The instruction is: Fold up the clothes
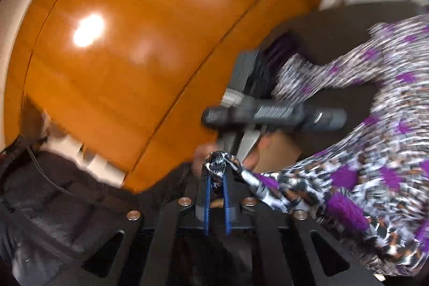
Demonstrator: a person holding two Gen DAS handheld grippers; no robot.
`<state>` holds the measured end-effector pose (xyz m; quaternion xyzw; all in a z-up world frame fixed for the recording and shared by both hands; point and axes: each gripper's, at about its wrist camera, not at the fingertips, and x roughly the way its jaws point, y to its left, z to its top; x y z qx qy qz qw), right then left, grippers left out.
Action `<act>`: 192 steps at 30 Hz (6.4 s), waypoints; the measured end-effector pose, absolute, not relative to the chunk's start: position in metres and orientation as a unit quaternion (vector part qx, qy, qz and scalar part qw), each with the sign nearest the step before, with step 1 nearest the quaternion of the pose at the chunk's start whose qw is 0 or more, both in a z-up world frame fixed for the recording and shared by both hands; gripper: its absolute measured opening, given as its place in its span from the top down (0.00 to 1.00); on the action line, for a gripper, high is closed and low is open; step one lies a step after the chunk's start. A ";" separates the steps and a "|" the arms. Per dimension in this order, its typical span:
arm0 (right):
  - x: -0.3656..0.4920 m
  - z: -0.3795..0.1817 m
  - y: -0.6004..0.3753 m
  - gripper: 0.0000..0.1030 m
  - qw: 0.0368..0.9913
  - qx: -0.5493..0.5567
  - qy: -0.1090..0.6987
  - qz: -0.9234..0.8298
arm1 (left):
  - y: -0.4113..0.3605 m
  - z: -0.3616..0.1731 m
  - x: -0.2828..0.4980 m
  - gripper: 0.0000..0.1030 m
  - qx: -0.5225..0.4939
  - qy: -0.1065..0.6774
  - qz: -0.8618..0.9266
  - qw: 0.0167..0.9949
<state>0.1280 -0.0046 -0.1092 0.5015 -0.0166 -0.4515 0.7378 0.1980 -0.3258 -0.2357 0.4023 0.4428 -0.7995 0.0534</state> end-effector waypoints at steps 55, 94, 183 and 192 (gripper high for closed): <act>-0.206 -0.169 -0.071 0.28 0.416 0.391 0.102 -0.815 | -0.409 -0.192 0.034 0.80 0.407 0.142 -0.846 0.315; -0.037 -0.238 0.122 0.69 0.348 0.520 -0.014 -0.780 | -0.135 -0.217 0.087 0.77 0.535 0.066 -0.842 -0.024; -0.063 -0.224 0.050 0.42 0.506 0.543 -0.237 -0.627 | -0.261 -0.209 0.126 0.96 0.425 0.285 -0.859 -0.013; -0.056 -0.259 0.027 0.62 0.432 0.583 -0.147 -0.673 | -0.331 -0.197 0.164 0.96 0.366 0.398 -0.840 0.034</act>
